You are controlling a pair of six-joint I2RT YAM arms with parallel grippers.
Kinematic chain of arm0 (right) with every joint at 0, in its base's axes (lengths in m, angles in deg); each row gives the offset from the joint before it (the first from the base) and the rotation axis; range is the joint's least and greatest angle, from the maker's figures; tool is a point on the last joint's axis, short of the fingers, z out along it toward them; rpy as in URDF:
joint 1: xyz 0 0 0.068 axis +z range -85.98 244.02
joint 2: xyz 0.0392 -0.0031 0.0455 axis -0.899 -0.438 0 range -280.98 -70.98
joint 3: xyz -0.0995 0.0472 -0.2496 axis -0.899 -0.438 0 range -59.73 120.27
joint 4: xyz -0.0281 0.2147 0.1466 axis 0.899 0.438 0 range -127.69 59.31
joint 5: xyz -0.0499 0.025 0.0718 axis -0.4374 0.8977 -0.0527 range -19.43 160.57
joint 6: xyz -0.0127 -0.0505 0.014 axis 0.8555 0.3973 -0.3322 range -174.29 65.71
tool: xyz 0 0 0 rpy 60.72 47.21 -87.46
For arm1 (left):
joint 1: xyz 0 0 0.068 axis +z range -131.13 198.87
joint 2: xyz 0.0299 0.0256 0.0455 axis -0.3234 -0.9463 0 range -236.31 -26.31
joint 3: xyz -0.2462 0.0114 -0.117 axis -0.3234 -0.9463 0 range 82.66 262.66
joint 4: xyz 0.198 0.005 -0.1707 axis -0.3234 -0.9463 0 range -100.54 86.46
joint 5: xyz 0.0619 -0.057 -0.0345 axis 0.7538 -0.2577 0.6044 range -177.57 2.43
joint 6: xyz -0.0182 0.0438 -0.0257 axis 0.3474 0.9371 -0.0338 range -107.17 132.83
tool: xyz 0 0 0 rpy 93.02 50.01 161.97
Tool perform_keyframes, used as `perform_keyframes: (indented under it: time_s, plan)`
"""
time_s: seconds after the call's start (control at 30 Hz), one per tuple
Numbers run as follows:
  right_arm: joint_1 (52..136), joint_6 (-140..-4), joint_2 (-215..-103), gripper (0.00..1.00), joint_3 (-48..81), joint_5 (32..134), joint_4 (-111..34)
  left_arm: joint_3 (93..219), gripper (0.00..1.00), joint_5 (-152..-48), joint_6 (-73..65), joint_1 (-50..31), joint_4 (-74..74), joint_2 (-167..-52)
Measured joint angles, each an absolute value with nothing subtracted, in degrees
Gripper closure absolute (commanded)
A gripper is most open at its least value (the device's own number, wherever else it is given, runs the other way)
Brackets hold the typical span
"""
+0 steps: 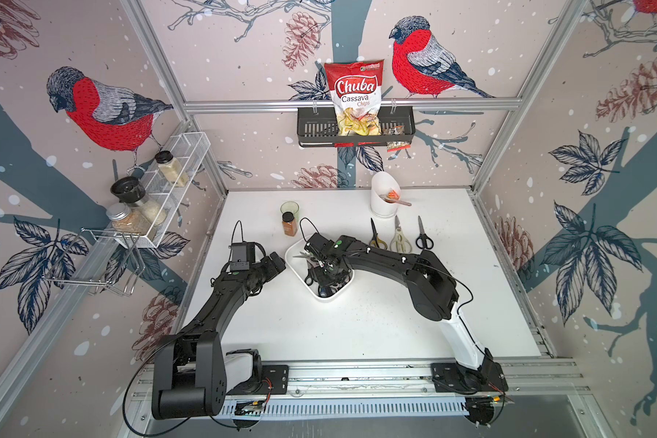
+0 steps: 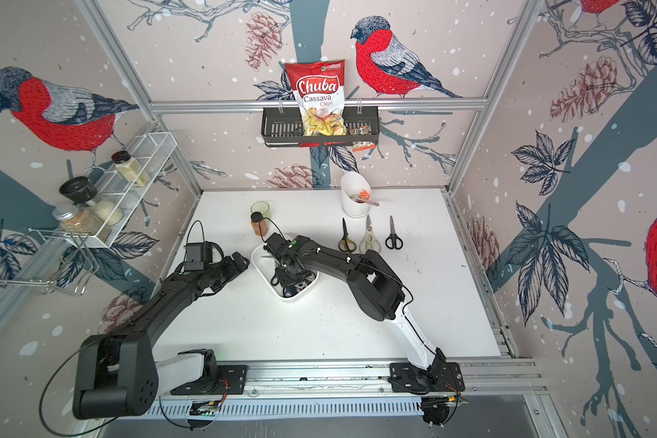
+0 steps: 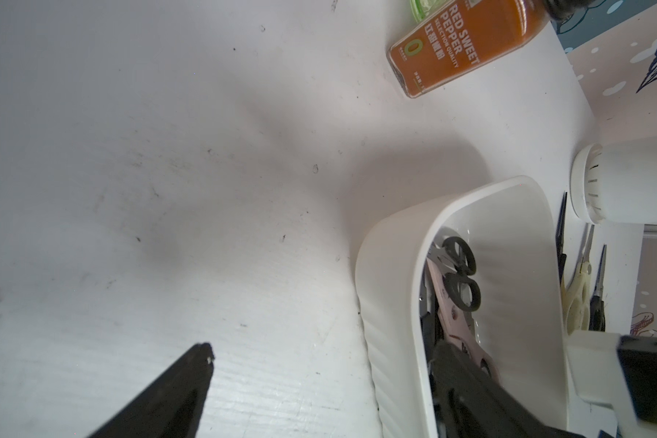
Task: Take the scissors out of the storage box
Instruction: Pick up the scissors from the storage box.
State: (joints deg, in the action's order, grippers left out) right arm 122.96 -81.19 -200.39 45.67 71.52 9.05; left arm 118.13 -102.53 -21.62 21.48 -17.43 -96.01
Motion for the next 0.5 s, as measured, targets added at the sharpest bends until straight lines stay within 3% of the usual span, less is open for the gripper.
perform_keyframes:
  time_s: [0.1, 0.5]
  plan:
    - [122.9, -81.3, -200.3, 1.00, 45.5, 71.5, 8.9, 118.1, 0.05, -102.5, -21.6, 21.5, -17.5, -95.9]
    - [122.1, -83.3, -197.9, 1.00, 44.3, 72.9, 9.9, 117.6, 0.05, -102.5, -21.6, 21.5, -17.5, -95.3]
